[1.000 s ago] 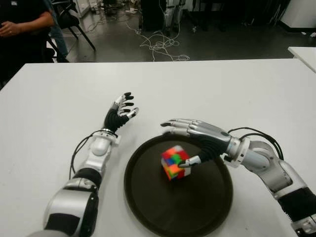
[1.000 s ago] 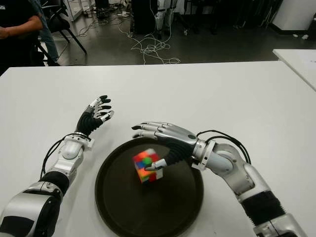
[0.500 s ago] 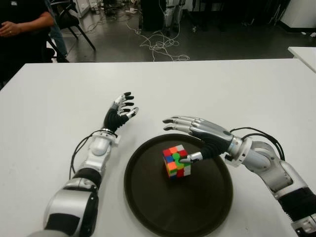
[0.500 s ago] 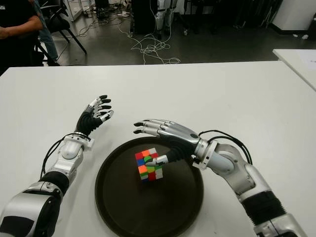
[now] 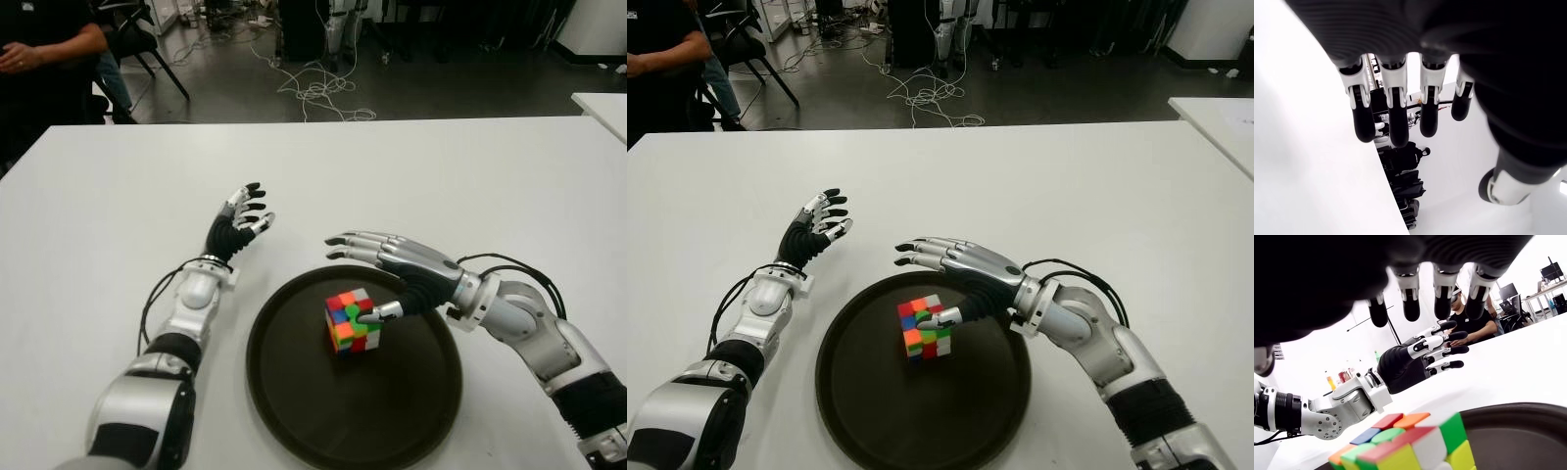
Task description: Pick up the Rubik's Cube and put it in the plate
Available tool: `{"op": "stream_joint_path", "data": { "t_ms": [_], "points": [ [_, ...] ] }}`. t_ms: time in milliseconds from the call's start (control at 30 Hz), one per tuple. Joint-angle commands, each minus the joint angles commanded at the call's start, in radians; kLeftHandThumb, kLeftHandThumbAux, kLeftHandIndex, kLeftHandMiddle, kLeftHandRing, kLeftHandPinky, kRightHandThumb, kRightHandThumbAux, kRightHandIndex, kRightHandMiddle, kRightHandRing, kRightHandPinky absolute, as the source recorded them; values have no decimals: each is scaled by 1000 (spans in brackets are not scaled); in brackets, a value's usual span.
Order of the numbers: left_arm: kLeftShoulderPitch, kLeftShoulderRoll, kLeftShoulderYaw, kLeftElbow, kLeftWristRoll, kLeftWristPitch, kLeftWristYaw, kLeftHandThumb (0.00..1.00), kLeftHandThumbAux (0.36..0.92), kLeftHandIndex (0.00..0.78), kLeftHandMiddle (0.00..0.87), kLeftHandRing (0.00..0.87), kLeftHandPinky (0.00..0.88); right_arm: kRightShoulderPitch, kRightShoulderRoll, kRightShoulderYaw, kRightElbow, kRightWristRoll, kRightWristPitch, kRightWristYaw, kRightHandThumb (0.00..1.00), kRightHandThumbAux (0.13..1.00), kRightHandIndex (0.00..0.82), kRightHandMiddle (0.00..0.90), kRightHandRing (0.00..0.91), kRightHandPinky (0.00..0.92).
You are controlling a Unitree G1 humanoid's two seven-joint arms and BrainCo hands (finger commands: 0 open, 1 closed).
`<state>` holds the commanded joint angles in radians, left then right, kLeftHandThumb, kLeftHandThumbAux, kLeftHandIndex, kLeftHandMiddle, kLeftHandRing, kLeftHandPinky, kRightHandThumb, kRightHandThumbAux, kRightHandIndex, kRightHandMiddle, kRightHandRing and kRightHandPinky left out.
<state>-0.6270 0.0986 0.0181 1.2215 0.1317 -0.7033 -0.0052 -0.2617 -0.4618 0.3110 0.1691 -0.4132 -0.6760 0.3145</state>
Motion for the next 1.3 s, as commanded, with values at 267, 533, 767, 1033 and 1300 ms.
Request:
{"op": "stream_joint_path", "data": {
  "t_ms": [267,533,767,1033,1300],
  "points": [
    [0,-1,0,-1,-1,4,4,115,649,147,203,217,243,-41,27,-62,46,18,-5,-89,136,261,0,0,0,0],
    [0,-2,1,-2,-3,16,1,115,647,154,209,226,249,-241,149,-233,487,21,-161,-552,72,379,0,0,0,17],
    [2,-1,-3,-7,1,14,3,123,648,152,203,227,255,-171,343,-437,419,652,232,-257,12,563,103,199,219,265],
    [6,-4,0,-12,-6,3,-11,131,666,154,204,228,263,-230,335,-431,550,455,81,-446,53,641,150,247,272,309],
    [13,-3,-5,-22,-2,-6,-9,130,677,156,209,232,265,-382,195,-466,932,382,54,-521,88,631,162,249,268,290]
  ]
}}
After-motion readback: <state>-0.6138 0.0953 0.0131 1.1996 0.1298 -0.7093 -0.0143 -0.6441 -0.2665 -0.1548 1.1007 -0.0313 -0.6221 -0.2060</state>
